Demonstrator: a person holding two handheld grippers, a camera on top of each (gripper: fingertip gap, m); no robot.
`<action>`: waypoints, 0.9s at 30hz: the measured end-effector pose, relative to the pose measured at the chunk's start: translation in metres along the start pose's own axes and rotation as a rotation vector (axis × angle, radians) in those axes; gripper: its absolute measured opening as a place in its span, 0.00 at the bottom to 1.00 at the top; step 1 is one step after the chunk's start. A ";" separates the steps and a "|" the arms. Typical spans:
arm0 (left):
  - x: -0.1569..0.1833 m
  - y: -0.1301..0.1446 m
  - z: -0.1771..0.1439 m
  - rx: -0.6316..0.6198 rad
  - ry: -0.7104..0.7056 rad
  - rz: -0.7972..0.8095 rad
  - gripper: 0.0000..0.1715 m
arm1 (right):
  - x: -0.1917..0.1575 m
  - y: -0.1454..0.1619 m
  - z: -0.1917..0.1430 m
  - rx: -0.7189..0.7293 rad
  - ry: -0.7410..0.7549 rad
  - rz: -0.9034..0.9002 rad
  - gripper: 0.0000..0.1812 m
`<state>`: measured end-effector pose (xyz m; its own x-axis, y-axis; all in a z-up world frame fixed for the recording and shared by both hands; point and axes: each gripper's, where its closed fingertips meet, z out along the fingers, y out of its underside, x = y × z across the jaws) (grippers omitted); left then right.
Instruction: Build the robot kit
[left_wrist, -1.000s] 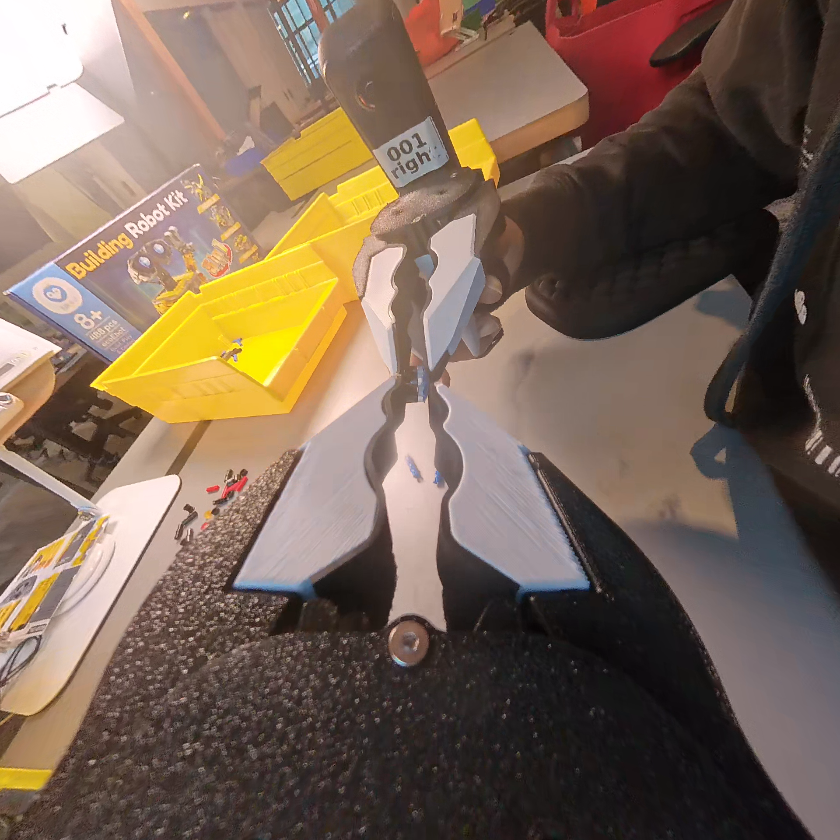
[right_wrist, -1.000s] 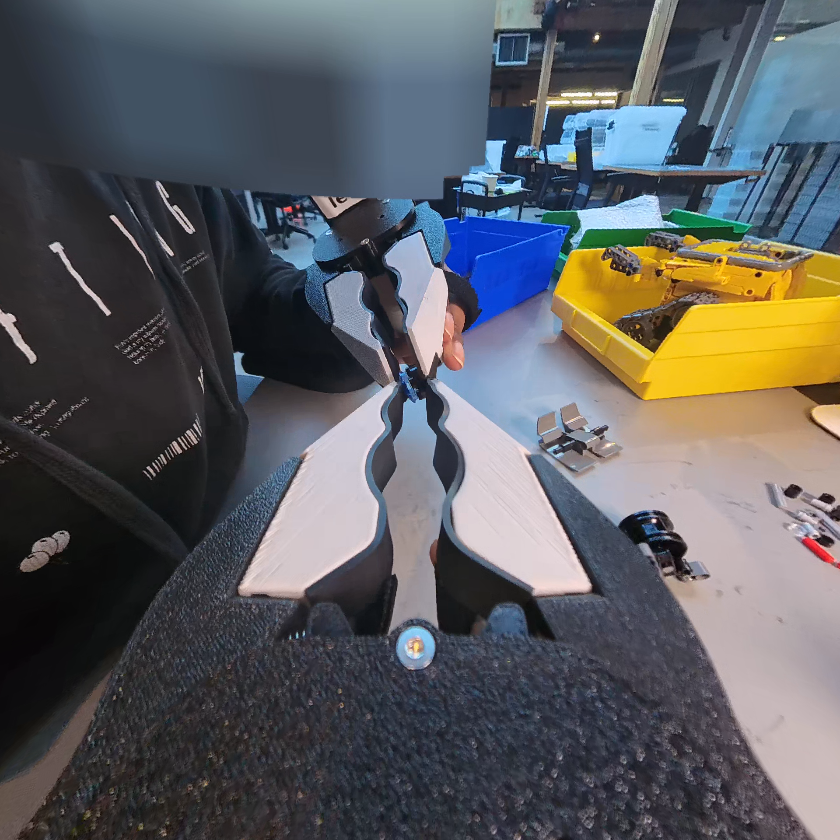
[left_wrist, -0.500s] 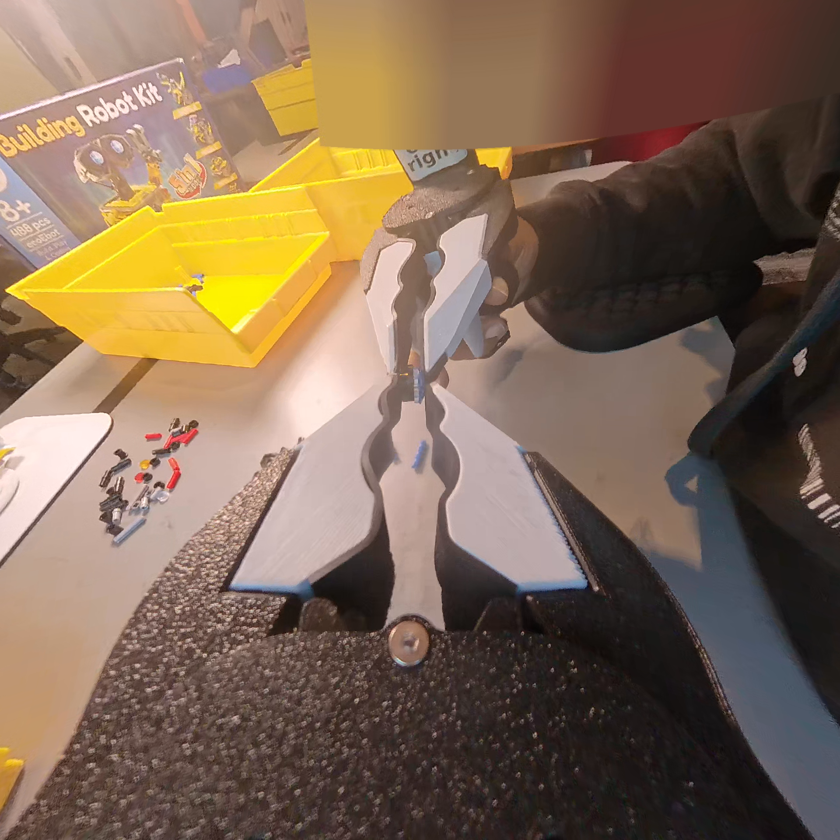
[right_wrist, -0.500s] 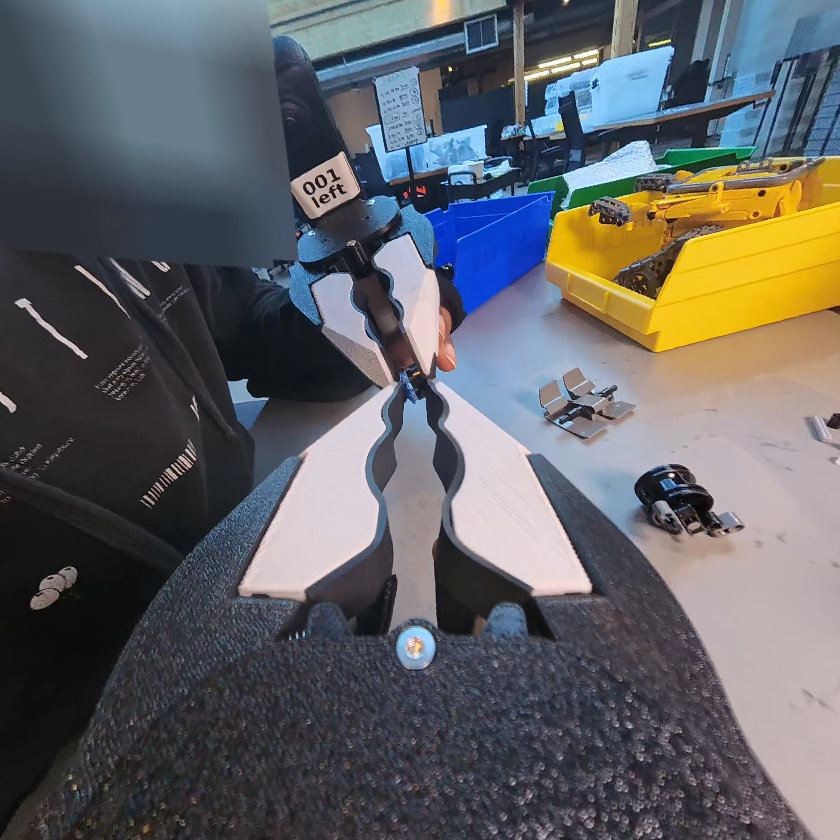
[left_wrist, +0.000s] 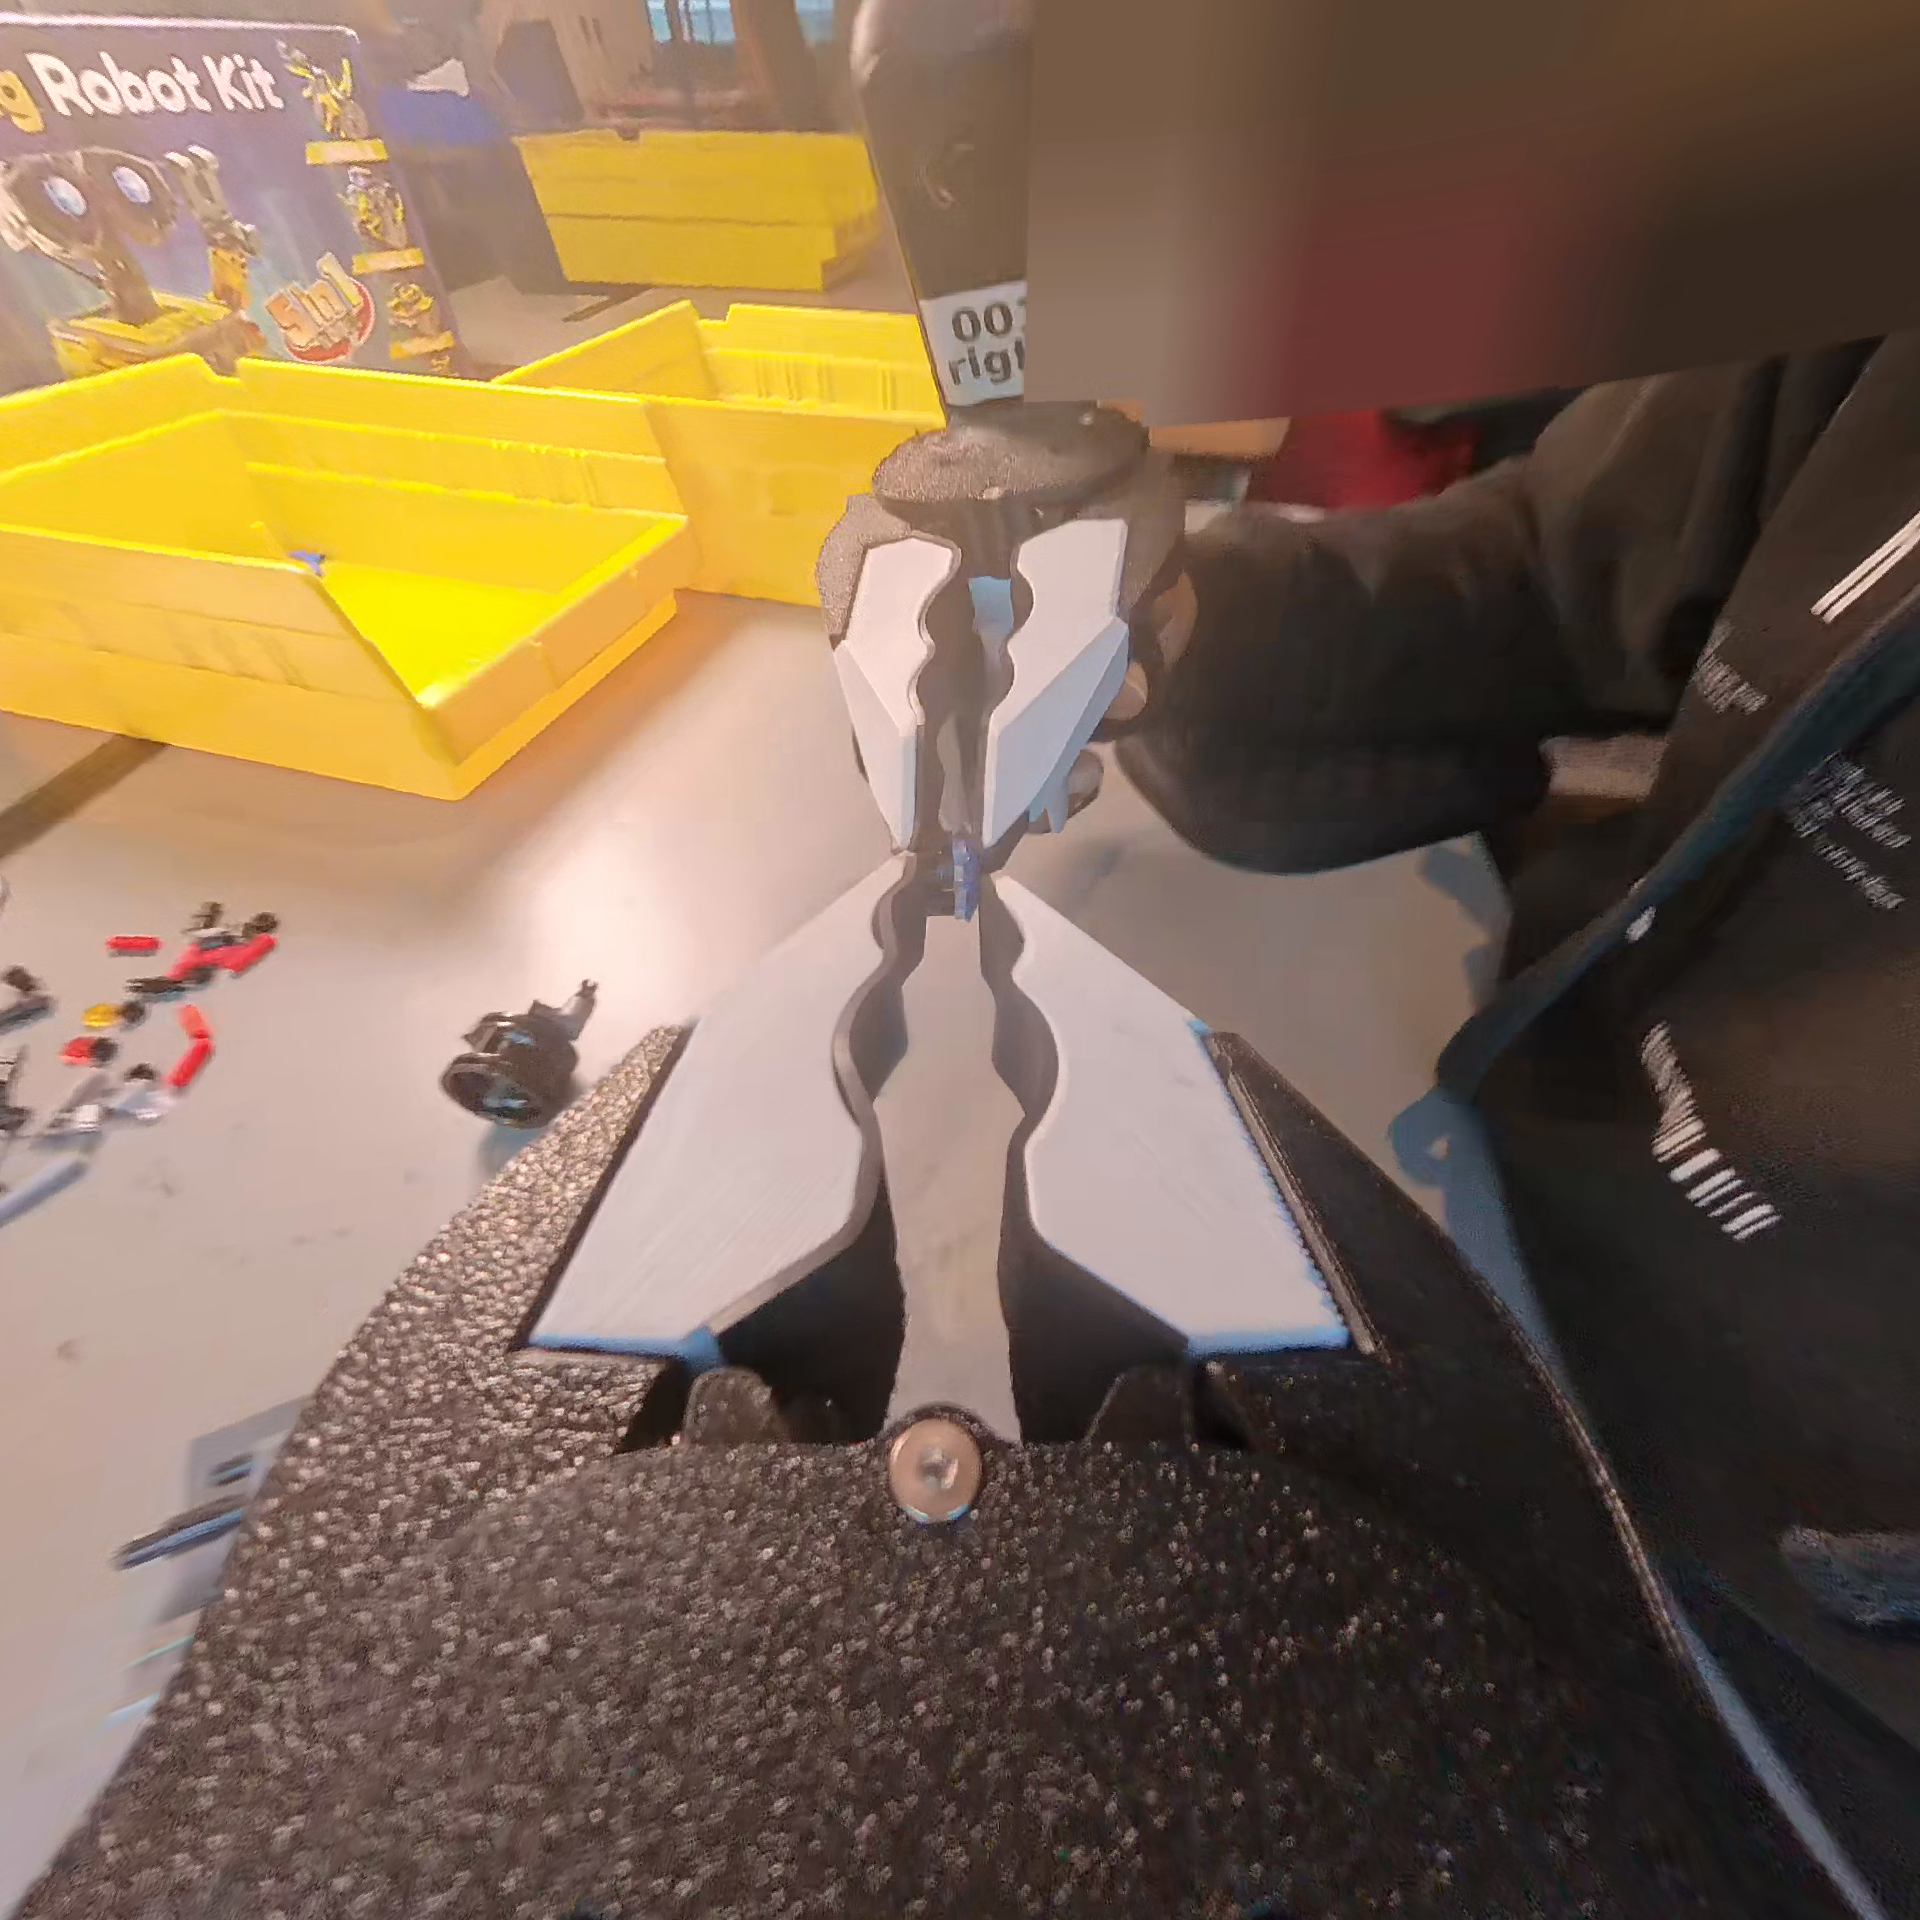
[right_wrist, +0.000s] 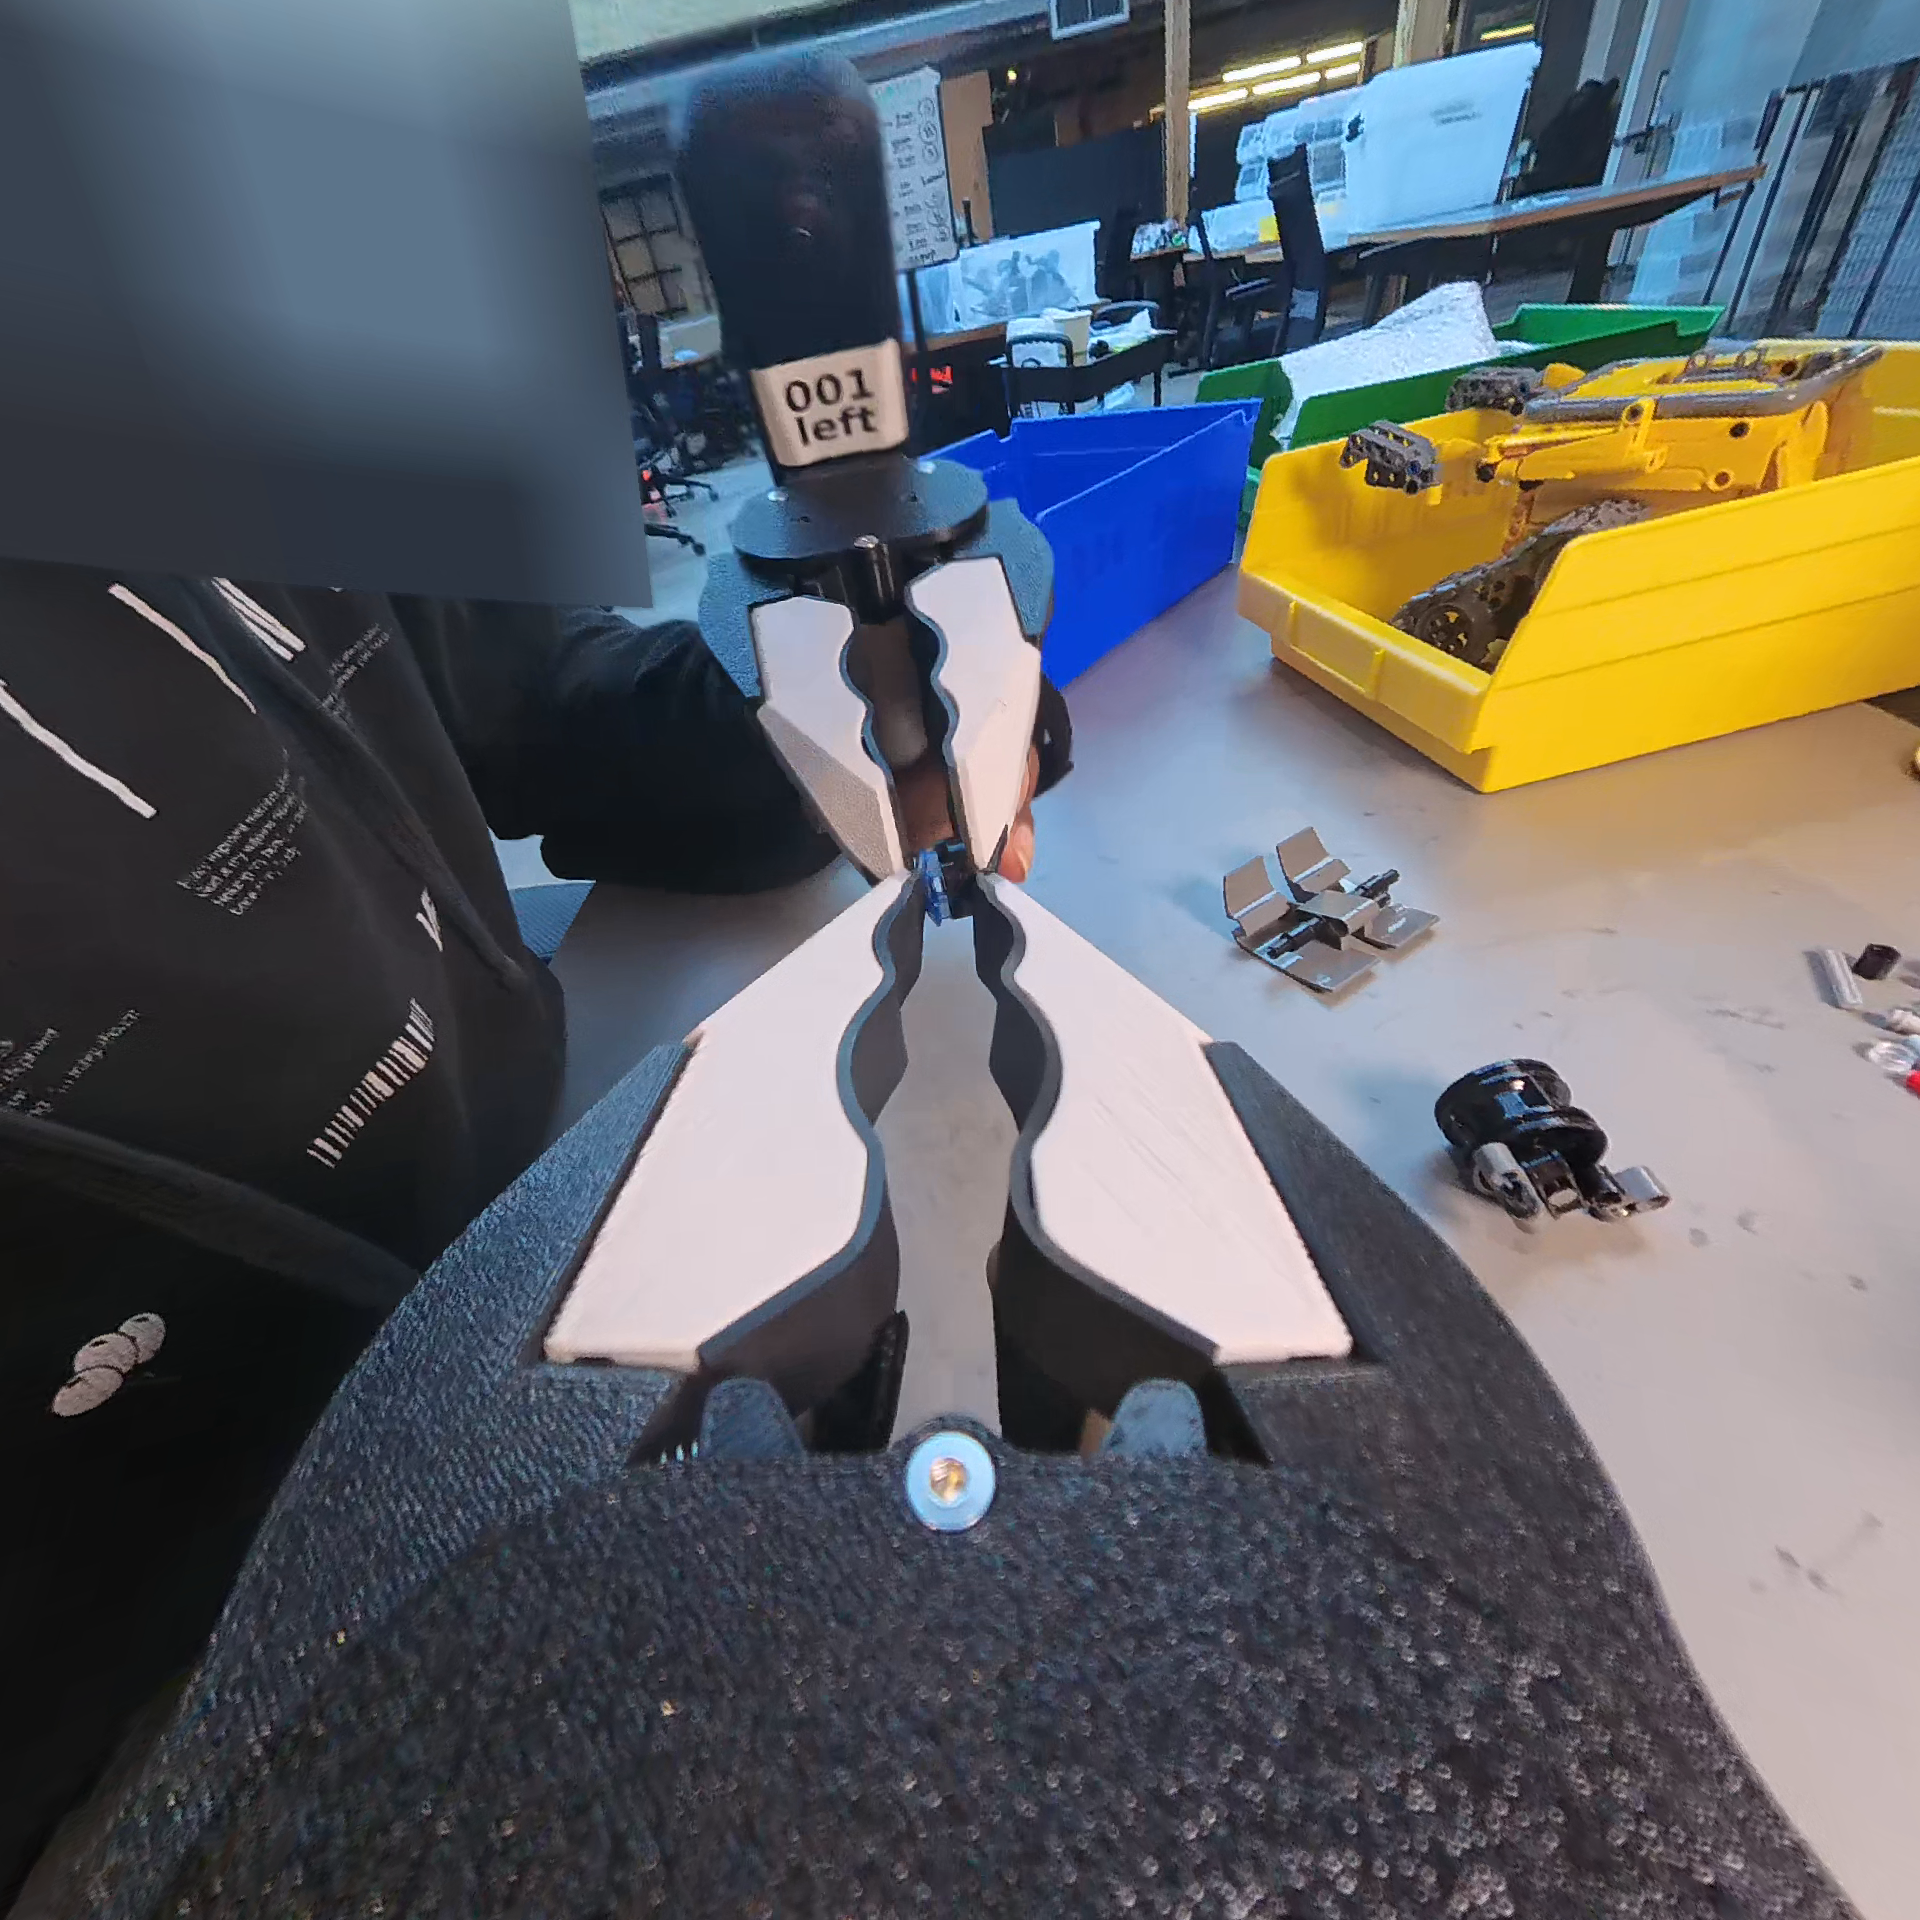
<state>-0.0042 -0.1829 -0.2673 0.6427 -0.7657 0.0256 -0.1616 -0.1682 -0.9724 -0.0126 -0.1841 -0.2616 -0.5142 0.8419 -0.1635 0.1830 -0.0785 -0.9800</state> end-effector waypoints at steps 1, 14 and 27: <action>0.000 -0.002 0.000 0.032 0.026 -0.044 0.05 | 0.000 -0.002 0.000 0.005 0.006 -0.004 0.05; 0.006 -0.040 -0.012 0.378 0.215 -0.311 0.05 | -0.009 -0.032 -0.004 0.205 -0.050 0.102 0.06; 0.019 -0.046 -0.020 0.463 0.258 -0.172 0.05 | -0.026 -0.040 0.000 0.177 0.009 -0.114 0.04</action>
<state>0.0007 -0.2022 -0.2173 0.4176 -0.8881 0.1919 0.3124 -0.0580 -0.9482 -0.0066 -0.2026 -0.2179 -0.5158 0.8553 -0.0501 -0.0262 -0.0742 -0.9969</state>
